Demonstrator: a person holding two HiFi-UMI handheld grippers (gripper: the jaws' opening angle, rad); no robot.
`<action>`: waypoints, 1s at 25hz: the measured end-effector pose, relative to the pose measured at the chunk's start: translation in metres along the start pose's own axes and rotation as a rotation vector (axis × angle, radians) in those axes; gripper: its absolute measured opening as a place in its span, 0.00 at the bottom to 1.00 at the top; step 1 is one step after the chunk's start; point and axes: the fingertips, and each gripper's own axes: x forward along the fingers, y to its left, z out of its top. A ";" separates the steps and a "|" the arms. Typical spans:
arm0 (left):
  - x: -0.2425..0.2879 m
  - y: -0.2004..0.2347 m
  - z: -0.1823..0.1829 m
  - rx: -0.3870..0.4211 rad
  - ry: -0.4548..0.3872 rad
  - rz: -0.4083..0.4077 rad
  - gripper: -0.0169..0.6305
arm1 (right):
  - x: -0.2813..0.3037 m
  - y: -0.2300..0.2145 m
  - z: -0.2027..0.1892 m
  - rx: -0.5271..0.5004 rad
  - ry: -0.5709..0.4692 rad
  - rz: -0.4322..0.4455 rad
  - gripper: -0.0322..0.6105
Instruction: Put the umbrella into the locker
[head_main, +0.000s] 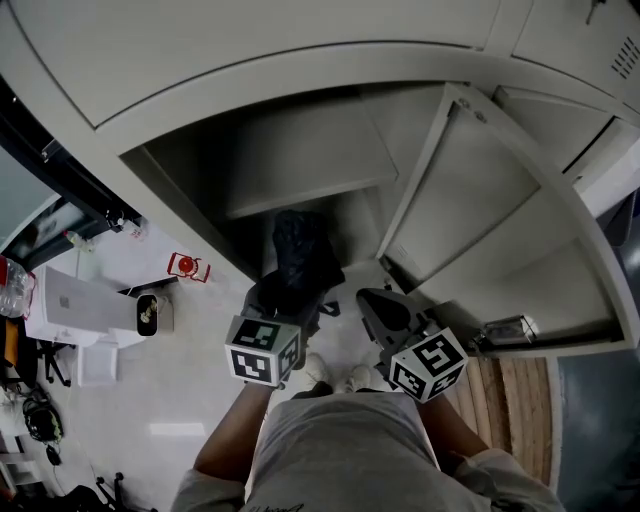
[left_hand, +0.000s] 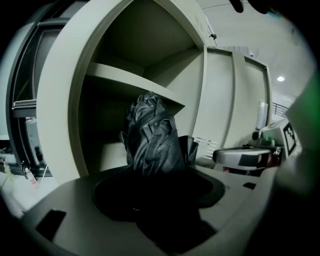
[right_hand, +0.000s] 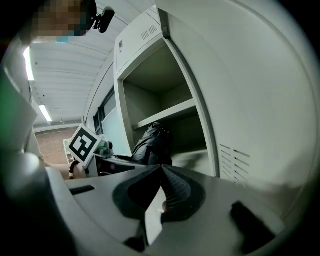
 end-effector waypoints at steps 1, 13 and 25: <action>0.003 0.002 0.001 -0.001 0.006 0.004 0.46 | 0.001 -0.001 0.001 0.001 -0.001 0.000 0.09; 0.034 0.018 0.012 -0.016 0.036 0.034 0.46 | 0.024 -0.013 0.005 -0.010 -0.002 0.001 0.09; 0.065 0.035 0.025 -0.017 0.089 0.072 0.46 | 0.047 -0.025 0.005 -0.010 0.008 0.013 0.09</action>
